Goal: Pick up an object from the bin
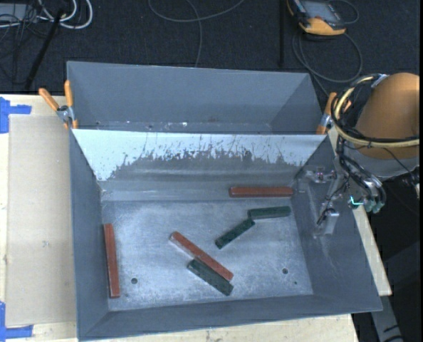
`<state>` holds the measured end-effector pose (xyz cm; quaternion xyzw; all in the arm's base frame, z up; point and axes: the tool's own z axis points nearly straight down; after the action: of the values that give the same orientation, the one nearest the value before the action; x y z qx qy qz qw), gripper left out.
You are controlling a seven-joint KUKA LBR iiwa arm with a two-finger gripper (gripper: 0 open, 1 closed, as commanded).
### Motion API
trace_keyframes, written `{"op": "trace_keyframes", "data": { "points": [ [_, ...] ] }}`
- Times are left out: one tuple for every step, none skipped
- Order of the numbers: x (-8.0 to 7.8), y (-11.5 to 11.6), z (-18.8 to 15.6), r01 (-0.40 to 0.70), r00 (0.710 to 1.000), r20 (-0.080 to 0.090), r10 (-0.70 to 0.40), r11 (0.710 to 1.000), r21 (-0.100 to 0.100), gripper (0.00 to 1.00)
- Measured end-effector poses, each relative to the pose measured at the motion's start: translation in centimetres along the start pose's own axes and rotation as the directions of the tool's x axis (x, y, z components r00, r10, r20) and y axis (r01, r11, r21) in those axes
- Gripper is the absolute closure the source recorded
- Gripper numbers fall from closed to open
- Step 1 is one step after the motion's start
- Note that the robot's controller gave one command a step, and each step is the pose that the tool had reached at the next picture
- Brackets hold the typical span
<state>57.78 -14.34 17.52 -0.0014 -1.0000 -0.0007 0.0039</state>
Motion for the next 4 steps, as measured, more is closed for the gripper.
{"op": "trace_keyframes", "data": {
  "points": [
    [-3.3,0.9,2.2,0.130,0.992,0.009,-0.130,0.992,0.002,0.00],
    [-3.9,7.8,10.7,0.143,0.990,0.012,-0.143,0.990,0.000,0.00],
    [-3.9,7.6,10.4,0.143,0.990,0.011,-0.143,0.990,0.002,1.00],
    [-0.1,11.2,-2.4,0.186,0.982,0.015,-0.186,0.983,0.003,1.00]
  ]
}}
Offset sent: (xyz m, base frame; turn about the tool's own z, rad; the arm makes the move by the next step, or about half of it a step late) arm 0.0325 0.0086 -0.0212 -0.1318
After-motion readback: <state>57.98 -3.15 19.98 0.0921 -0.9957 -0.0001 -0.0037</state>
